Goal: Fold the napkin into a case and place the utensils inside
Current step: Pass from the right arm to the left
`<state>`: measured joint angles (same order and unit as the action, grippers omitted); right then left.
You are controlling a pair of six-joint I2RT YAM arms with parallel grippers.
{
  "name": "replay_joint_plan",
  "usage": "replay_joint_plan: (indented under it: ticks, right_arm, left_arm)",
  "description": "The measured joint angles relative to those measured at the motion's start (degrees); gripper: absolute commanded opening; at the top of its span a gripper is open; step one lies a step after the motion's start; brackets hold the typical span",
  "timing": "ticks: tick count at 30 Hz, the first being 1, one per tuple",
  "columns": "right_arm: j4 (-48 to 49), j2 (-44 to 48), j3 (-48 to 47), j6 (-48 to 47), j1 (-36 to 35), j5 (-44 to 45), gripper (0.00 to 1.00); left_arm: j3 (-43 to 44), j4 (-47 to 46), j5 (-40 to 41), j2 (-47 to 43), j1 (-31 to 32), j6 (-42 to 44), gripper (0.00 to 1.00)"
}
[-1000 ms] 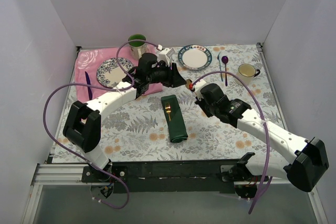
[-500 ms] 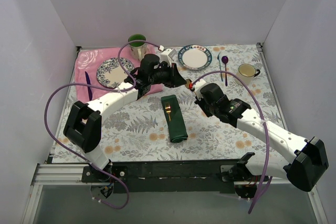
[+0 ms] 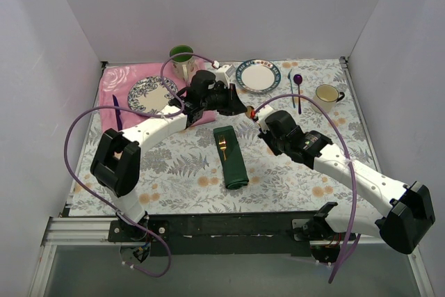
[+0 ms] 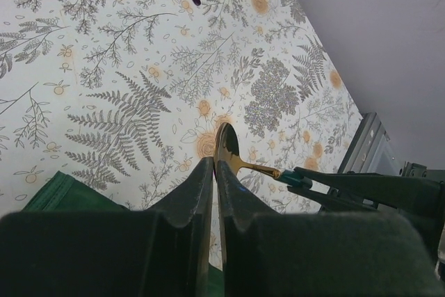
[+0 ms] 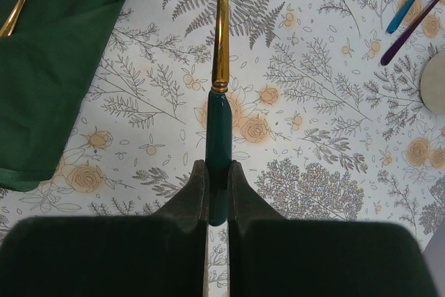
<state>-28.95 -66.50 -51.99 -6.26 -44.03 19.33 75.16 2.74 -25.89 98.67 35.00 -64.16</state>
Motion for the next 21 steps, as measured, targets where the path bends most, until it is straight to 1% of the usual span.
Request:
replay_joint_plan:
  ticks: [2, 6, 7, 8, 9, 11, 12, 15, 18, 21]
  right_arm:
    - [-0.1, 0.0, 0.0, 0.0, 0.0, 0.0, 0.01]
    - [-0.1, 0.0, 0.0, 0.0, 0.0, -0.1, 0.01]
    - [-0.1, 0.0, 0.0, 0.0, 0.0, -0.2, 0.06]
    - [-0.1, 0.0, 0.0, 0.0, 0.0, -0.3, 0.15]
    - [-0.1, 0.0, 0.0, 0.0, 0.0, -0.5, 0.27]
    - [-0.1, 0.0, 0.0, -0.1, 0.0, -1.0, 0.46]
    - [0.0, 0.0, 0.0, -0.3, 0.0, -1.7, 0.64]
    - [0.5, 0.0, -0.2, -0.5, 0.0, -3.8, 0.89]
    - [0.5, 0.2, -0.8, -1.4, -0.2, -6.1, 0.96]
    - [0.2, 0.9, -1.7, -1.7, -0.2, -8.9, 0.99]
  left_arm:
    - [0.6, 0.6, 0.1, 0.6, 0.0, 0.1, 0.00]
    - [1.0, 1.7, 0.6, 1.0, 0.0, 0.3, 0.00]
    - [1.0, 1.8, 0.7, 1.0, 0.0, 0.3, 0.00]
    - [1.0, 2.0, 0.8, 1.0, 0.0, 0.3, 0.00]
    - [1.0, 2.1, 0.8, 1.0, 0.0, 0.4, 0.00]
    - [1.0, 2.2, 0.6, 1.0, -0.1, 0.4, 0.00]
    - [1.0, 2.1, 0.3, 1.0, -0.2, 0.5, 0.00]
    - [0.3, 1.7, -2.2, 1.0, -1.3, 1.2, 0.00]
    - [-0.1, 1.8, -6.4, 1.0, -3.5, 2.7, 0.00]
    - [-0.1, 1.9, -11.5, 1.0, -7.7, 4.7, 0.00]
